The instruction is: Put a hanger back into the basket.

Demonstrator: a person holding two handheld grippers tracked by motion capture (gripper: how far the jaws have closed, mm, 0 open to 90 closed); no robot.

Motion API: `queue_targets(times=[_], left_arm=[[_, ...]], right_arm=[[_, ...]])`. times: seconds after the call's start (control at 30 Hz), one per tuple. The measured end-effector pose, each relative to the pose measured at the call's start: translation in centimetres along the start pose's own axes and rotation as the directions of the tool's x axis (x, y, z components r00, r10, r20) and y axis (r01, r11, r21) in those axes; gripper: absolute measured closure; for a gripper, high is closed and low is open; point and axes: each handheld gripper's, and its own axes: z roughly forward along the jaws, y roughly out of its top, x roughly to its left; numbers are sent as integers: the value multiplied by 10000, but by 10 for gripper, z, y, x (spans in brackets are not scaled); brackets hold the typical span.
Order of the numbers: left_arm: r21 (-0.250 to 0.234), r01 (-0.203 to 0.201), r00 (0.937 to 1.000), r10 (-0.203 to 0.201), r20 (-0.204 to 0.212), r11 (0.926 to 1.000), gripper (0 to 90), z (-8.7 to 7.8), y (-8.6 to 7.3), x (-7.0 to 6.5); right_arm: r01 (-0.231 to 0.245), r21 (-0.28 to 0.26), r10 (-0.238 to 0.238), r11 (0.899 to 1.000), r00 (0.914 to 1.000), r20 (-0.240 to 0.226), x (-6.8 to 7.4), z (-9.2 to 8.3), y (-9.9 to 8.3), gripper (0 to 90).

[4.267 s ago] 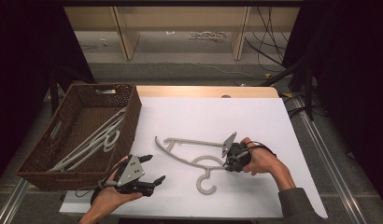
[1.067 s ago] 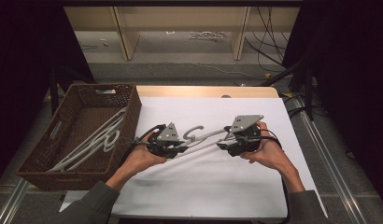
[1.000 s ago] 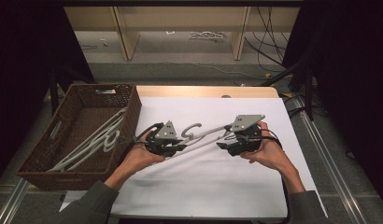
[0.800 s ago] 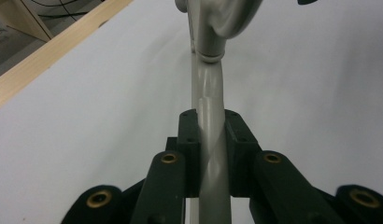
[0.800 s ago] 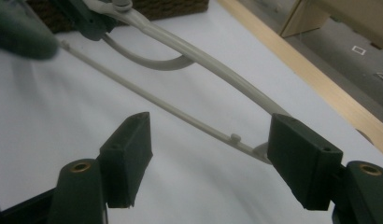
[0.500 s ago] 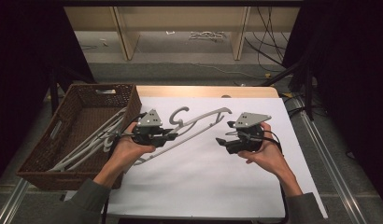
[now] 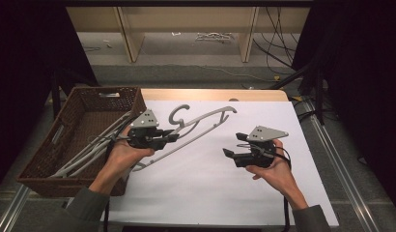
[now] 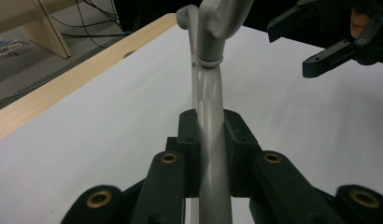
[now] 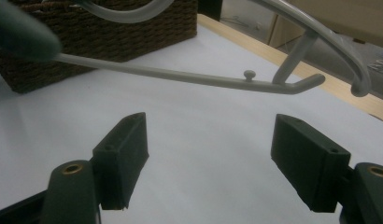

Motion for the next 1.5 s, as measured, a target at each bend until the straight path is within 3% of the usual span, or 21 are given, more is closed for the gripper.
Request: queue_targets(times=[0.13,0.33,0.43,0.8,0.97,1.17,1.37,1.43,1.47,1.5], left_arm=[[36,-14,10000,14,-36,10000,791,-5,3,-3],[-28,-173,9998,173,-50,9998,791,-12,8,-6],[-204,-155,9998,153,-103,9997,791,-18,12,-5],[-595,-418,9964,372,-765,9974,791,-64,33,6],[-547,-444,9882,358,-1490,9975,791,-84,29,20],[-835,-142,9760,-43,-2176,9964,791,-103,14,41],[-953,276,9560,-541,-2884,9951,791,-115,-6,56],[-1024,279,9525,-575,-2992,9944,791,-116,-12,60],[-1032,358,9450,-673,-3202,9940,791,-119,-16,61],[-1268,490,9425,-879,-3225,9907,791,-118,-19,62]], right_arm=[[-437,-269,441,9987,9989,141,4,-3,-8,273],[-334,44,333,9994,9993,156,11,-3,-22,274],[-498,30,498,9988,9988,24,14,-4,-26,274],[-601,93,602,9982,9982,-78,20,-7,-35,274],[-550,299,552,9980,9984,-69,22,-8,-38,273],[-519,383,525,9979,9985,-150,23,-6,-41,274],[-532,468,539,9975,9984,-154,22,-5,-42,273],[-531,540,537,9971,9985,-104,22,-5,-43,273],[-519,564,525,9971,9986,-100,22,-4,-43,273],[-519,561,526,9971,9986,-107,22,-4,-43,273]])
